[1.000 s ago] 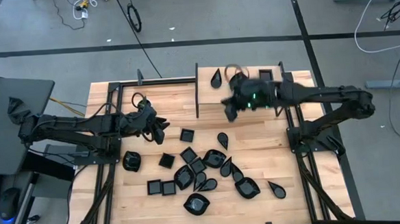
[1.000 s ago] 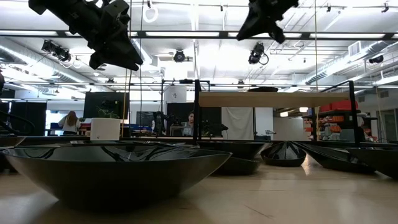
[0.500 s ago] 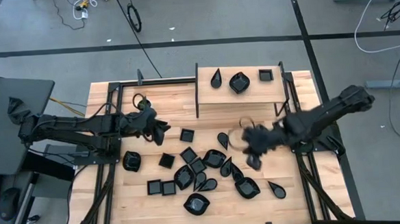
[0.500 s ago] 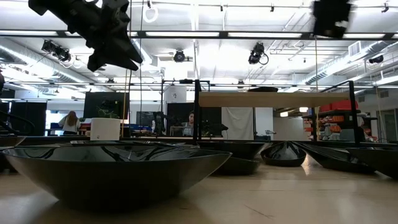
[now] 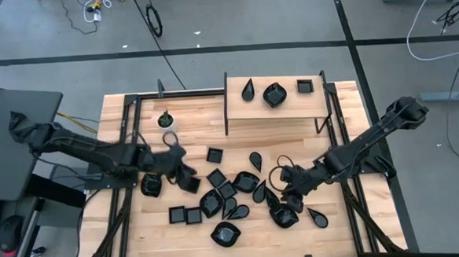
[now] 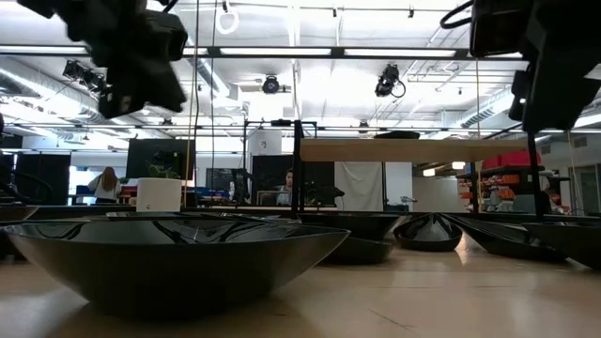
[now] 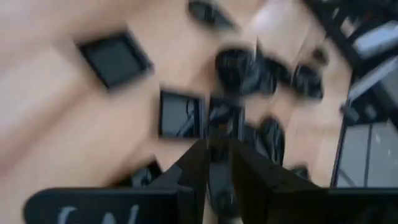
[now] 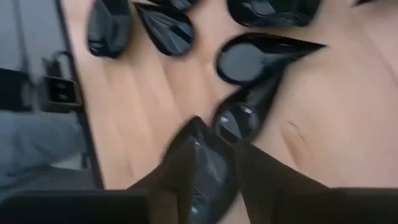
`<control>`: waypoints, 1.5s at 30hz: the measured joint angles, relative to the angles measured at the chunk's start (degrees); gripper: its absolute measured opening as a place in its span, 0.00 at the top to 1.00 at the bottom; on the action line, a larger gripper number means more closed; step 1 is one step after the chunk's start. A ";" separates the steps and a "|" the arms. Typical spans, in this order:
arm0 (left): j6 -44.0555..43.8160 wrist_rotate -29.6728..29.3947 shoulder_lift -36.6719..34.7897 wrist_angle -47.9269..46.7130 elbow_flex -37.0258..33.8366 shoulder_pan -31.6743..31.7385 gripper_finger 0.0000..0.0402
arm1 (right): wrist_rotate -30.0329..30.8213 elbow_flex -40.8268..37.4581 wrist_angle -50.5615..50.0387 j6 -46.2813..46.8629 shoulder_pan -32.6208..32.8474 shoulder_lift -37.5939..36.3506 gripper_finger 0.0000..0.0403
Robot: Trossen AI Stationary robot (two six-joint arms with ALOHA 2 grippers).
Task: Pick & Place Mini shaped plates
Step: Stack the square plate on top of the square plate on the shelf
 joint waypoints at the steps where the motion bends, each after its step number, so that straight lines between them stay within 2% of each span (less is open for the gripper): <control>1: -1.85 0.01 1.33 -0.05 0.04 -1.12 0.85 | 0.13 -0.44 1.49 -0.08 0.00 0.00 0.68; 6: -19.71 1.49 7.06 -10.31 0.06 -3.10 0.88 | 3.57 -1.21 2.55 -0.56 -0.33 -0.02 0.64; 8: -27.33 3.81 8.56 -15.49 0.04 -3.10 0.86 | 4.69 -1.21 2.60 -1.84 -0.67 -0.02 0.64; 10: -30.44 4.78 10.01 -17.15 0.04 -3.10 0.81 | 5.01 -1.21 2.64 -2.93 -1.05 -0.02 0.64; 17: -30.44 -1.80 14.59 -14.56 0.04 -3.07 0.65 | 10.31 -1.21 3.69 -3.57 -2.74 -0.02 0.66; 22: -30.27 -1.42 18.34 -12.59 0.04 -3.07 0.64 | 10.27 -1.21 4.74 -3.45 -3.50 -0.02 0.69; 27: -28.89 -0.24 20.69 -10.24 0.06 -3.18 0.72 | 10.32 -1.21 5.07 -3.45 -3.50 -0.02 0.71; 37: -26.72 -0.18 20.80 -8.94 0.11 -3.18 0.98 | 10.32 -1.21 6.93 -3.45 -3.50 -0.02 0.72; 40: -25.25 0.07 20.42 -10.14 0.90 -3.12 0.98 | 10.19 -1.17 7.65 -3.74 -3.90 -1.12 0.72; 45: -19.50 0.07 20.23 -14.86 6.80 -2.53 0.99 | 9.84 0.72 7.35 -7.38 -6.17 -6.15 0.75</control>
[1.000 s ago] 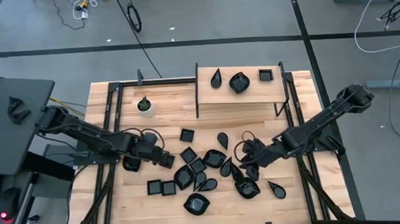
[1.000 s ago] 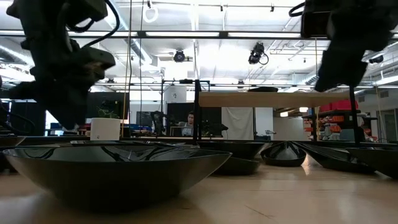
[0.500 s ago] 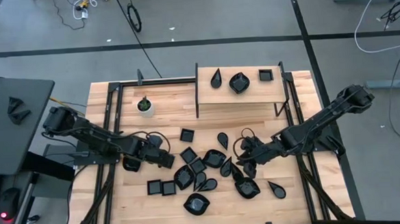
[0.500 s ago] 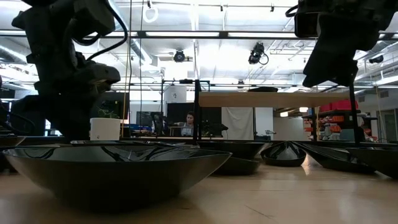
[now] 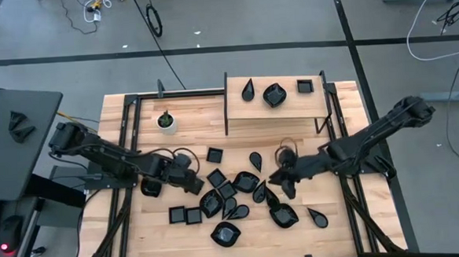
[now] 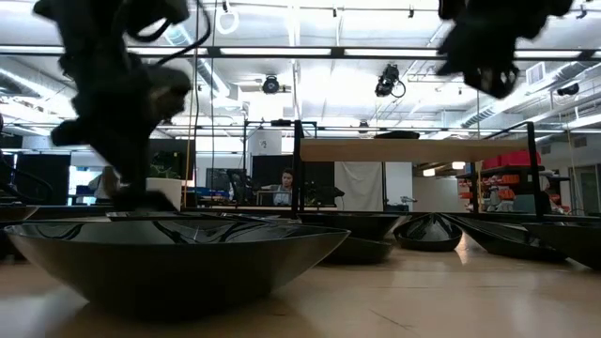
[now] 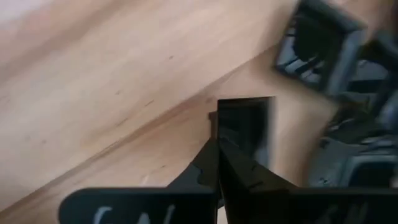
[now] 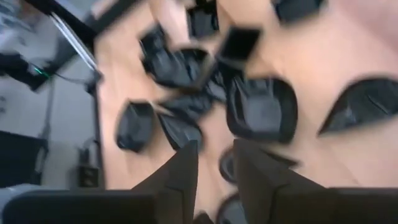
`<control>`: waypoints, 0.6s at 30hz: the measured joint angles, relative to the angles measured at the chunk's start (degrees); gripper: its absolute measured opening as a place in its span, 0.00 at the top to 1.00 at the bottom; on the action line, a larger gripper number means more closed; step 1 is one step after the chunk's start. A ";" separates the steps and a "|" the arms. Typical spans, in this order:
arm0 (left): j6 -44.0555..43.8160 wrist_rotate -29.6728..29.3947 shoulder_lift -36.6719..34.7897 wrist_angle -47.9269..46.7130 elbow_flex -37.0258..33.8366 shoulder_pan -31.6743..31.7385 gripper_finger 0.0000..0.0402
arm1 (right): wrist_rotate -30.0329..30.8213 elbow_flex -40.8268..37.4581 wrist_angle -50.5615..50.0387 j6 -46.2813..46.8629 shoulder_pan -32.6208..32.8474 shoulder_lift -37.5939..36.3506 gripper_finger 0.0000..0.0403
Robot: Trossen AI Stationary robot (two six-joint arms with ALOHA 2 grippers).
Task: Pick & Place Mini shaped plates
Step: Stack the square plate on top of the square plate on the shelf
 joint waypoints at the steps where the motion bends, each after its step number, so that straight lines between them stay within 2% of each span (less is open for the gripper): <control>1: 1.54 0.01 0.00 -0.65 1.48 0.27 0.99 | -0.02 0.61 -0.01 -0.84 -0.69 -1.11 0.75; 6: 8.61 0.05 0.00 -1.95 9.62 2.37 0.99 | 0.09 5.20 -0.18 -7.86 -3.68 -5.17 0.79; 9: 11.95 0.18 0.36 -1.84 15.22 4.24 1.00 | -0.13 10.26 -3.75 -13.70 -4.14 -5.66 0.81; 14: 19.05 -1.18 3.76 -1.74 25.15 7.07 1.00 | -0.06 20.93 -13.27 -20.86 -4.15 -2.91 0.87; 18: 23.96 -1.36 8.42 -1.18 31.69 8.79 1.00 | 1.19 23.84 -14.24 -24.46 -4.97 0.56 0.90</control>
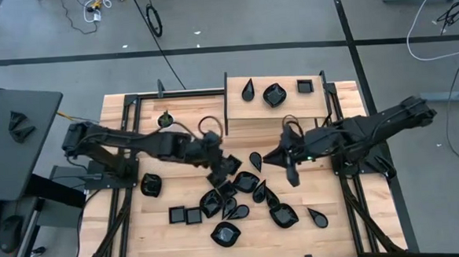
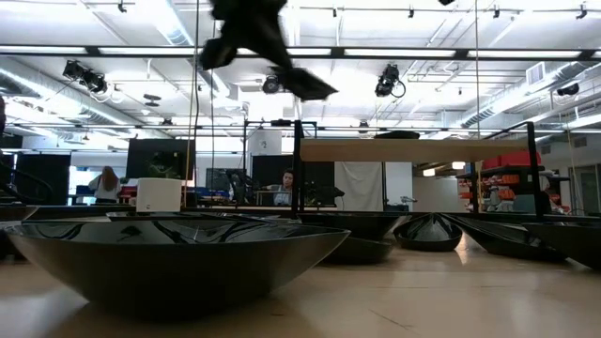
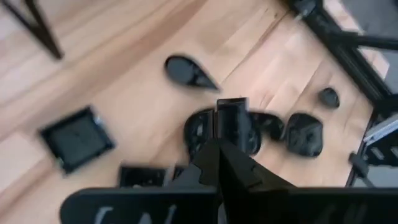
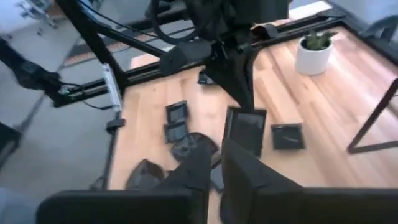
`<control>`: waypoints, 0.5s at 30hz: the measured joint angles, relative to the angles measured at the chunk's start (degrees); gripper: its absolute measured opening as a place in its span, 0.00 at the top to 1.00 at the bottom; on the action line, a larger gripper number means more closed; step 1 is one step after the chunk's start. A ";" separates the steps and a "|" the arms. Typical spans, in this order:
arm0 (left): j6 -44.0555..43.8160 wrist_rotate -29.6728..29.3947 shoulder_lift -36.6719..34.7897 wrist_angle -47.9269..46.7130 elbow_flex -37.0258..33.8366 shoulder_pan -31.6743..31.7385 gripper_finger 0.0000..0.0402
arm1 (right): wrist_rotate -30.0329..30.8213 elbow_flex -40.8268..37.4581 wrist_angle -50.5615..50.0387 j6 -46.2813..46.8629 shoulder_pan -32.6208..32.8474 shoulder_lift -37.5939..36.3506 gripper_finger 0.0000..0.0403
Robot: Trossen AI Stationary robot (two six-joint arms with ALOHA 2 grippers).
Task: Pick & Place Mini shaped plates
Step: Stack the square plate on top of the square plate on the shelf
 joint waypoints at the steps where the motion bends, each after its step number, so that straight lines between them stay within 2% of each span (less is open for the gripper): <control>1: 0.93 -0.01 1.28 0.04 1.48 0.34 1.00 | 0.74 0.00 -0.28 -0.12 -0.35 0.92 0.89; 4: 3.29 0.00 4.41 0.63 5.18 1.02 1.00 | 1.28 -0.04 -2.85 1.78 -1.75 3.85 0.84; 8: 5.46 0.97 7.56 0.58 8.52 1.28 1.00 | 2.07 -0.04 -5.98 2.97 -2.38 7.69 0.72; 12: 5.86 1.43 9.21 0.99 9.88 1.25 1.00 | 3.29 -0.04 -5.69 0.98 -2.36 11.61 0.61; 15: 5.96 2.56 9.22 0.72 9.88 1.25 1.00 | 4.80 -0.07 -5.72 0.47 -2.36 14.58 0.56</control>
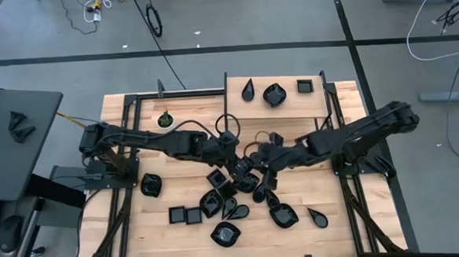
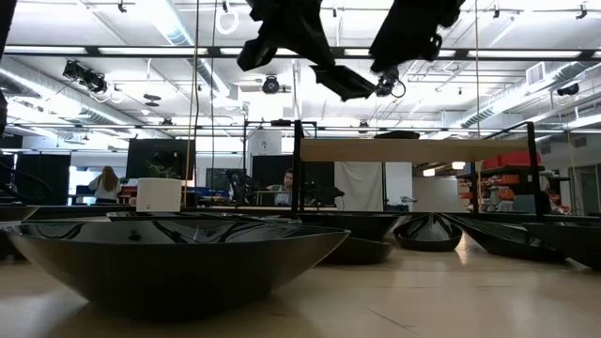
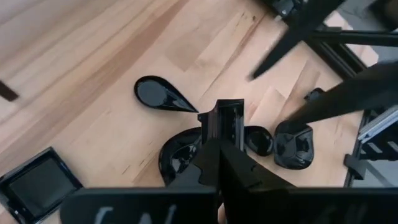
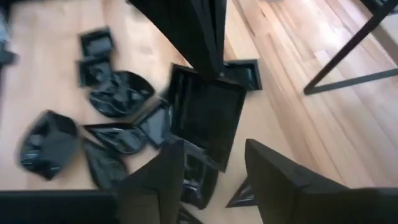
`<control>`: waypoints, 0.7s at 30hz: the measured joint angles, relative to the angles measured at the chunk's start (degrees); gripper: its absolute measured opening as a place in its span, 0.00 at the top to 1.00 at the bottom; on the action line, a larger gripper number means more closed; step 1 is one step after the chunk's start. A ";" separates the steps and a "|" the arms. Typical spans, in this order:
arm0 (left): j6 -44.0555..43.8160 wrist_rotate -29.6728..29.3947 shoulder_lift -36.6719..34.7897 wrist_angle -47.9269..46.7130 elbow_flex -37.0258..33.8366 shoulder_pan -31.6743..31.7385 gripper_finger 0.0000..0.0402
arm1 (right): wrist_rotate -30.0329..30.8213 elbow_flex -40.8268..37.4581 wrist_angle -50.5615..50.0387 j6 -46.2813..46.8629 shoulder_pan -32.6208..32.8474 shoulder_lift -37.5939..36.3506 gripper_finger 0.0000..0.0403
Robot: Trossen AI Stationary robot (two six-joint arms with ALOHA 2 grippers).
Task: Pick & Place Mini shaped plates
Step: Stack the square plate on top of the square plate on the shelf
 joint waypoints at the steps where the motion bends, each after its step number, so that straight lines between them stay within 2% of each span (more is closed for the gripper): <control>1: 0.30 0.00 0.00 0.10 0.00 0.00 1.00 | 1.15 -0.02 -0.02 -0.19 0.09 0.82 0.56; 4: 1.19 0.02 0.00 -0.01 0.00 0.00 1.00 | 3.49 -0.03 0.28 -0.16 0.28 2.62 0.57; 10: 1.35 0.04 0.00 -0.04 0.00 -0.04 1.00 | 3.54 -0.07 4.54 -0.61 0.26 3.25 0.66; 21: 1.35 -0.10 0.00 -0.03 0.00 -0.07 1.00 | 3.50 -0.07 4.55 -0.61 -1.44 3.25 0.97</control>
